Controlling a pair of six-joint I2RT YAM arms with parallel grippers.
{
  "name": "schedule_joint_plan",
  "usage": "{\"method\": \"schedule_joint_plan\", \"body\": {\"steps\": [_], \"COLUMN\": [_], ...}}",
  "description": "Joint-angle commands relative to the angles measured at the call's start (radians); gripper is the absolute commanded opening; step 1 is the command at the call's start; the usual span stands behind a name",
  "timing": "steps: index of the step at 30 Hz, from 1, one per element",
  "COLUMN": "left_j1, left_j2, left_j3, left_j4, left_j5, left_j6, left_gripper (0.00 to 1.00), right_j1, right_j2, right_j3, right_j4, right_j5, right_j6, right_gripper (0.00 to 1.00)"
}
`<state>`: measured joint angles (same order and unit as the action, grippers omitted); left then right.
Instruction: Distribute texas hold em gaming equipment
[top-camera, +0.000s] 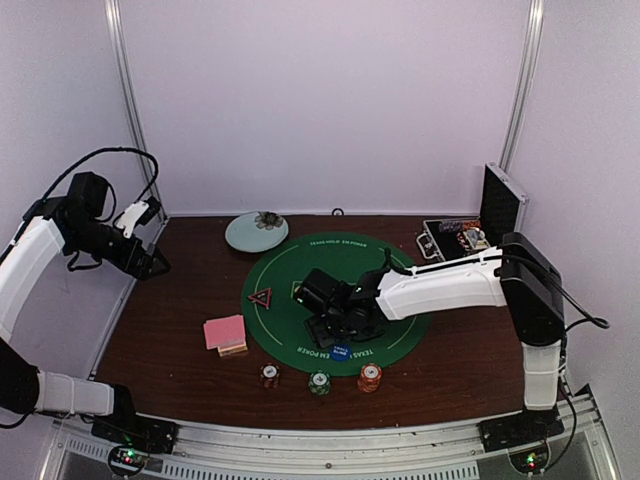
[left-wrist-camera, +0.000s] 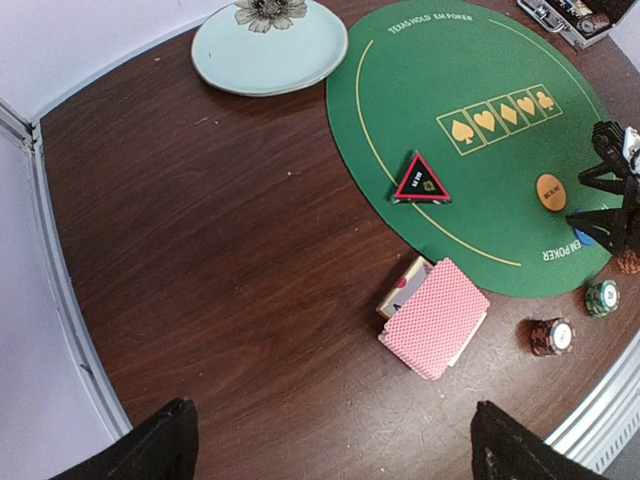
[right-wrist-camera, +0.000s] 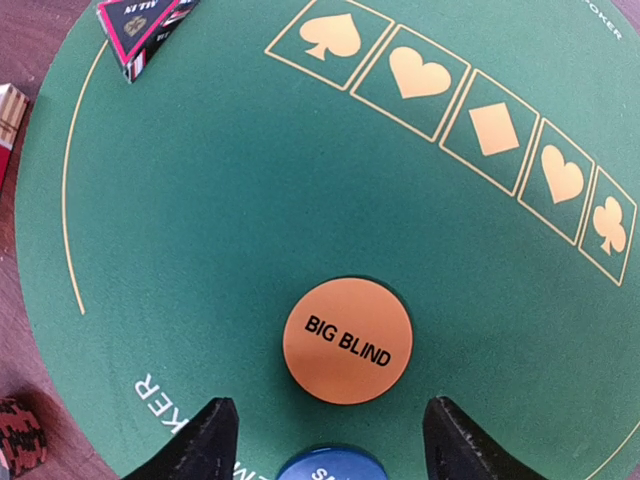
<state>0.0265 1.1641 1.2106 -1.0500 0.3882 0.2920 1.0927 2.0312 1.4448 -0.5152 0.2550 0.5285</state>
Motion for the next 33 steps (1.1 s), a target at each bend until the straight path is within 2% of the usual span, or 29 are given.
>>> {"method": "schedule_joint_plan", "body": {"steps": [1, 8, 19, 33], "left_j1": [0.007, 0.007, 0.007, 0.007], "left_j2": [0.0, 0.001, 0.006, 0.004], "left_j3": [0.038, 0.04, 0.045, 0.042], "left_j4": [0.001, 0.0, 0.001, 0.001], "left_j5": [0.032, 0.038, 0.048, 0.038], "left_j6": [0.009, 0.007, 0.004, 0.008], "left_gripper": [0.97, 0.98, 0.98, 0.98], "right_j1": [0.002, -0.002, -0.015, -0.063], "right_j2": [0.005, 0.045, 0.084, 0.156], "right_j3": [-0.013, -0.008, -0.005, 0.054], "right_j4": [0.016, 0.009, 0.002, -0.015], "right_j5": [0.034, 0.034, 0.023, 0.045], "right_j6": [0.04, 0.057, 0.079, 0.108], "right_gripper": [0.65, 0.6, 0.58, 0.43]}}
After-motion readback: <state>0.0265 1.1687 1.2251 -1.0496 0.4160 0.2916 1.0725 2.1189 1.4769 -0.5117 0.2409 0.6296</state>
